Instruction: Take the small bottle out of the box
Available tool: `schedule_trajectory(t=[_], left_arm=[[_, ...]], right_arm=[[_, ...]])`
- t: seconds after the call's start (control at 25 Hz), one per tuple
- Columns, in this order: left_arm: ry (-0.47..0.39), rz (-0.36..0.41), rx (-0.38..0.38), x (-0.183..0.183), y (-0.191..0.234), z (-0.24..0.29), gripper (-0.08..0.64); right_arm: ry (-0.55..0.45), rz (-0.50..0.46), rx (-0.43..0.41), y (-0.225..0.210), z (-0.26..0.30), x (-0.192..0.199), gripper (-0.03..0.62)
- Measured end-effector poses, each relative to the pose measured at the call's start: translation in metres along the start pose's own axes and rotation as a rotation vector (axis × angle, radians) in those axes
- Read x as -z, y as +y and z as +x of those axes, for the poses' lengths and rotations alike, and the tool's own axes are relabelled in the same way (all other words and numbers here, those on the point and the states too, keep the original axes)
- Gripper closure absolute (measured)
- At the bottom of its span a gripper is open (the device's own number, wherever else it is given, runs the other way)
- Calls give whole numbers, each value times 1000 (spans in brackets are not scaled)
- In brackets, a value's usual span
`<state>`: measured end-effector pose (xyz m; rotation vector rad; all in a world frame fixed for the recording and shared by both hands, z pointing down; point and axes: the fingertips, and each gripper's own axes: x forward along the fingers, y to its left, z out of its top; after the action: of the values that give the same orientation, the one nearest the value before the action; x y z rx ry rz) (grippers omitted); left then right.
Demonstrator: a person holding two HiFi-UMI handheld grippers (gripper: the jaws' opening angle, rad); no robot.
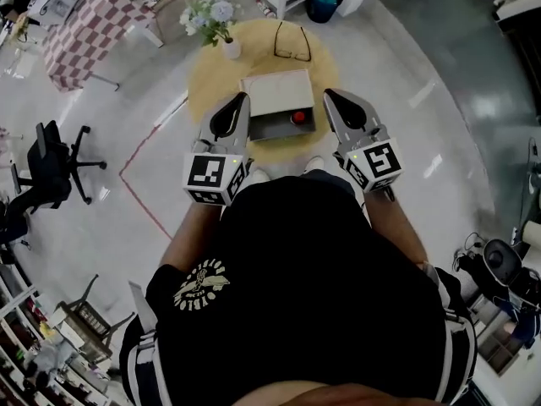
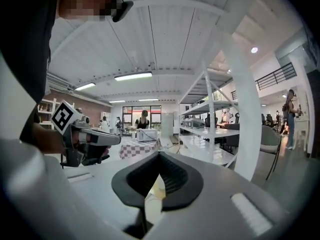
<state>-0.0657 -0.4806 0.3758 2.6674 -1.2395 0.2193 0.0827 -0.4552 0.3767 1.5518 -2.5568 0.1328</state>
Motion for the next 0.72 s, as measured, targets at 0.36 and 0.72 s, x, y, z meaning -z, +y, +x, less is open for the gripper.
schedule_trajectory(t=[0.36, 0.72], left_arm=[[33, -20, 103, 19, -27, 3, 560], [80, -50, 12, 30, -43, 17, 560]], right_arm=[[18, -42, 86, 7, -37, 2, 586], [22, -50, -2, -20, -38, 3, 586]])
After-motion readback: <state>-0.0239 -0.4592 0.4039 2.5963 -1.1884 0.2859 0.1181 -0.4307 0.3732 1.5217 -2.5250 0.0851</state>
